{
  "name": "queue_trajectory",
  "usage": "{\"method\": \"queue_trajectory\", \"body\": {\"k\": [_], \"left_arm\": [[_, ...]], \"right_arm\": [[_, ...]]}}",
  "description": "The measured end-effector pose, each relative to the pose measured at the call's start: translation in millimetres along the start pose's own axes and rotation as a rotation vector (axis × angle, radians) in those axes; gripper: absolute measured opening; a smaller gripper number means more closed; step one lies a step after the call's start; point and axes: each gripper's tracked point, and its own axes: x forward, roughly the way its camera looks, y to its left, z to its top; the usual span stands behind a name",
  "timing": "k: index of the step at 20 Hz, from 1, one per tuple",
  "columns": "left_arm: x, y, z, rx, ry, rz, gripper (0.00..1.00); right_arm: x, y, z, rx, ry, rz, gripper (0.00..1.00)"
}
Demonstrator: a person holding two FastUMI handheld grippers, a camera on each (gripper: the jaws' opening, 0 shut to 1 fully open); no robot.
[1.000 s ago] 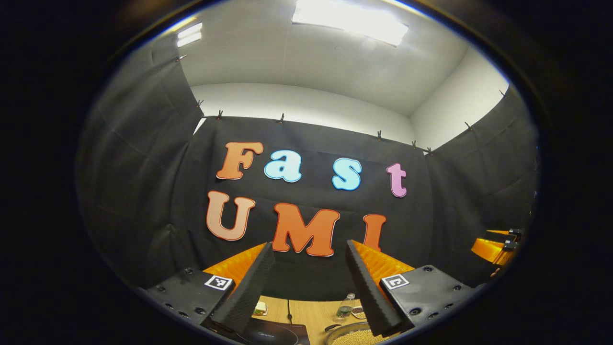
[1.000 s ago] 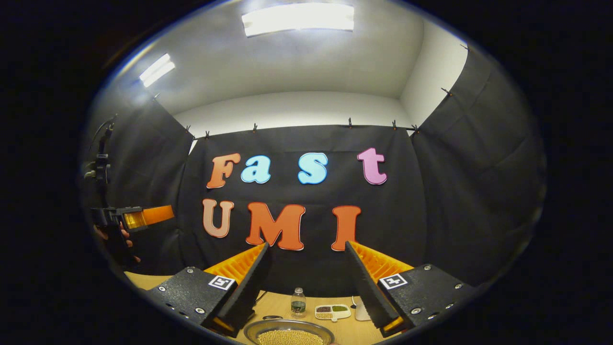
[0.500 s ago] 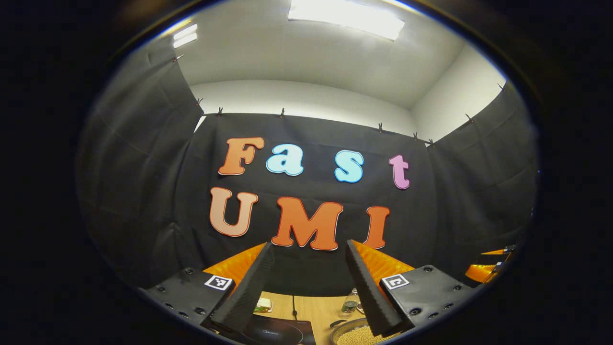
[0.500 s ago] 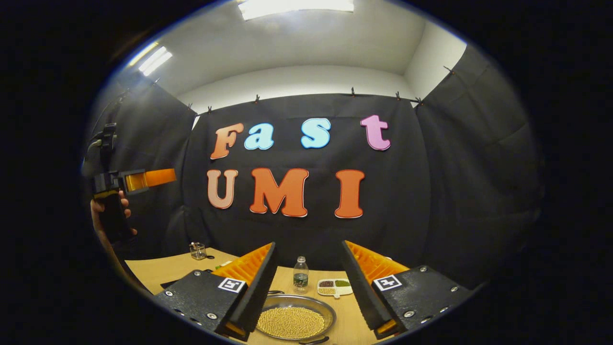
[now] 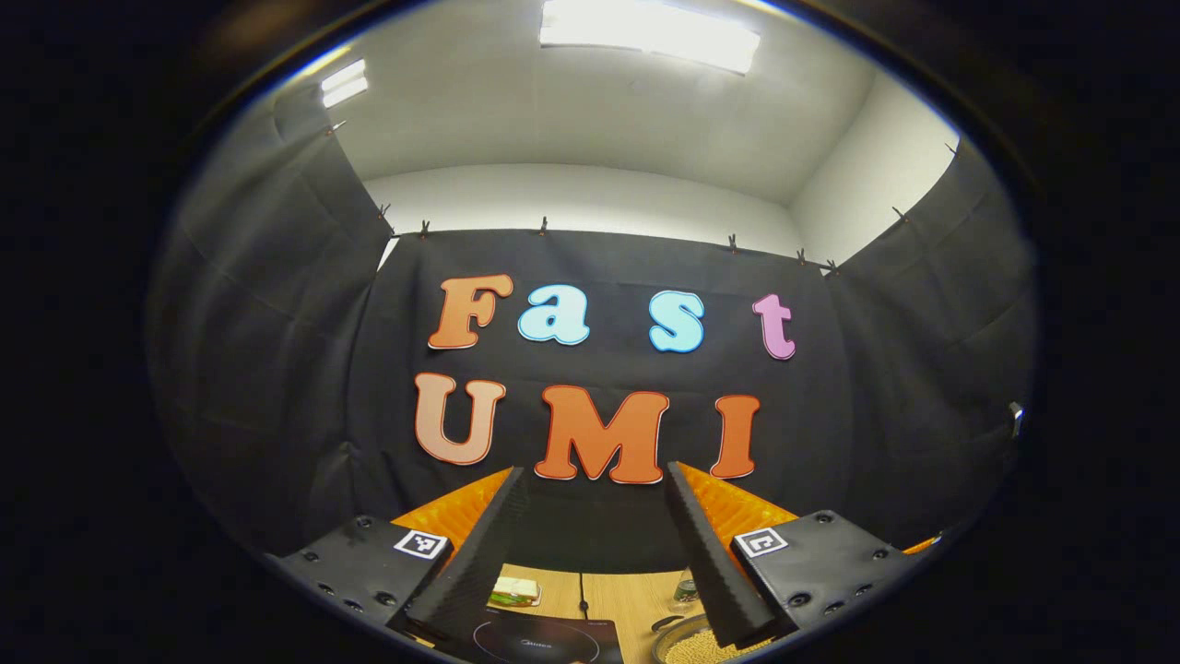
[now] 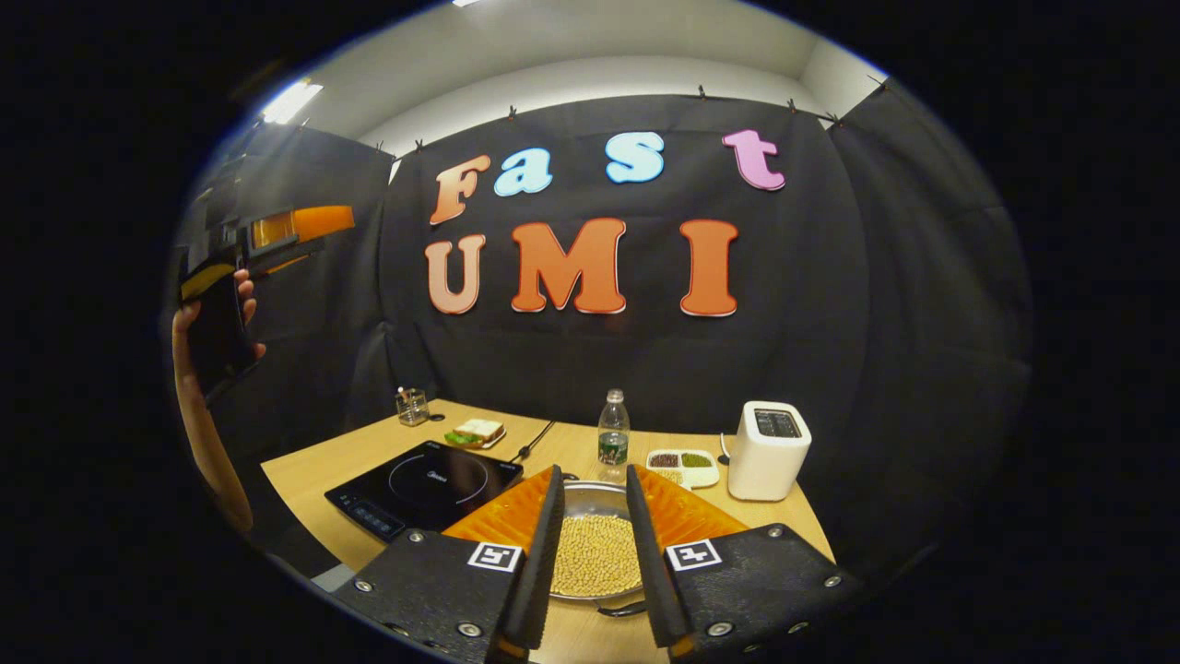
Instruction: First push the handle of the pot to place it horizontally, then grasp the pot with both hands and set it on the induction cooktop.
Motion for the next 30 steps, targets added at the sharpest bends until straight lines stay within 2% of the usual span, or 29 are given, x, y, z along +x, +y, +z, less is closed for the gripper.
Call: {"method": "queue_trajectory", "body": {"k": [3,7,10,20,26,30], "left_arm": [[0,-2,-4,0.001,0.011,-0.006,0.96],[-1,1,-7,0.001,0.014,0.007,0.98],[-4,3,-2,0.0,0.0,0.007,0.97],[-10,10,-2,0.021,-0.021,0.032,0.97],[-12,25,-5,0.013,-0.022,0.053,0.97],[-13,39,-9,0.011,-0.017,0.068,0.97]], "right_arm": [[-3,10,-34,0.002,0.095,0.056,0.29],[-7,15,-79,0.064,0.222,0.11,0.1],[-8,10,-108,0.102,0.307,0.107,0.0],[-10,33,-196,0.185,0.569,0.184,0.0],[3,31,-229,0.273,0.719,0.128,0.0],[18,24,-232,0.324,0.756,0.077,0.0]]}}
